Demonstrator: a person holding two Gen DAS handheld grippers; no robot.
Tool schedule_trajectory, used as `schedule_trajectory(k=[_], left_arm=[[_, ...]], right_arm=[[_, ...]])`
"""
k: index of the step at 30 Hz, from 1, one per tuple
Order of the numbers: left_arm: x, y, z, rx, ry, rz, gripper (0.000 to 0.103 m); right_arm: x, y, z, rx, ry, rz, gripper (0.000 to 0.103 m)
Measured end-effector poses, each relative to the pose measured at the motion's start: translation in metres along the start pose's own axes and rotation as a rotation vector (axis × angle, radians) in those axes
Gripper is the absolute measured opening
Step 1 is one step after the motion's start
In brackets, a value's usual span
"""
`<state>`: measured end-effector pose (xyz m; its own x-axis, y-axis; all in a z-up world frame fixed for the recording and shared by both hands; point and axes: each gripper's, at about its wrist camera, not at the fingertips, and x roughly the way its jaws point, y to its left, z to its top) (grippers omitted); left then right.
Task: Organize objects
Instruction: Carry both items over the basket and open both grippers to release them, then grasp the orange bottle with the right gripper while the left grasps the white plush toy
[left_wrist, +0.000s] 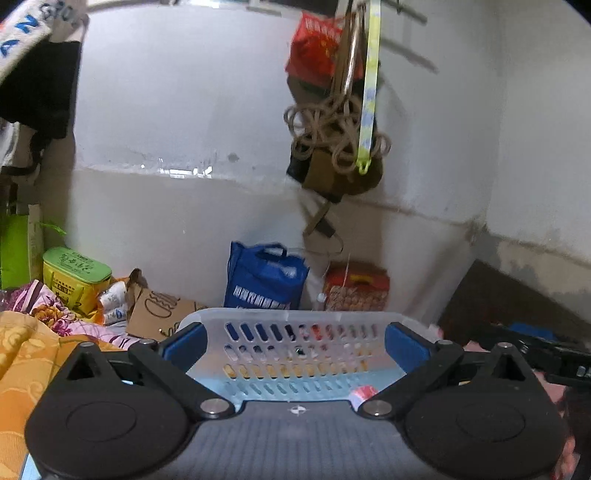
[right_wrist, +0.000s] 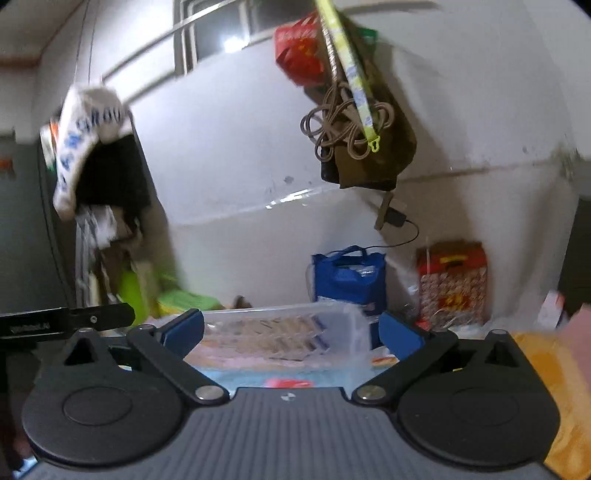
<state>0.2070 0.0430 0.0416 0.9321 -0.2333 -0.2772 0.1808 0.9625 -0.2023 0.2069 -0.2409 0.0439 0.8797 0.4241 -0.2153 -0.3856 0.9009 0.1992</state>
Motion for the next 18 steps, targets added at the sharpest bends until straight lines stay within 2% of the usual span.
schedule_trajectory(k=[3, 7, 9, 11, 15, 18], left_arm=[[-0.033, -0.007, -0.017, 0.033, -0.037, -0.024, 0.103], [-0.06, -0.014, -0.053, 0.098, -0.042, 0.002, 0.103], [-0.059, -0.011, -0.065, 0.083, 0.019, 0.001, 0.103], [-0.055, -0.004, -0.07, 0.054, 0.08, -0.009, 0.103], [-0.057, 0.013, -0.073, 0.014, 0.099, 0.065, 0.103], [-0.049, 0.031, -0.077, -0.056, 0.164, 0.088, 0.102]], right_arm=[[-0.026, 0.005, -0.025, -0.008, 0.032, 0.014, 0.103], [-0.029, 0.003, -0.052, 0.036, 0.16, 0.026, 0.103], [-0.019, 0.004, -0.059, 0.032, 0.263, 0.025, 0.102], [-0.014, 0.005, -0.065, 0.035, 0.317, 0.017, 0.099], [-0.004, 0.008, -0.069, 0.035, 0.362, 0.048, 0.095], [0.004, 0.017, -0.071, 0.005, 0.389, 0.051, 0.087]])
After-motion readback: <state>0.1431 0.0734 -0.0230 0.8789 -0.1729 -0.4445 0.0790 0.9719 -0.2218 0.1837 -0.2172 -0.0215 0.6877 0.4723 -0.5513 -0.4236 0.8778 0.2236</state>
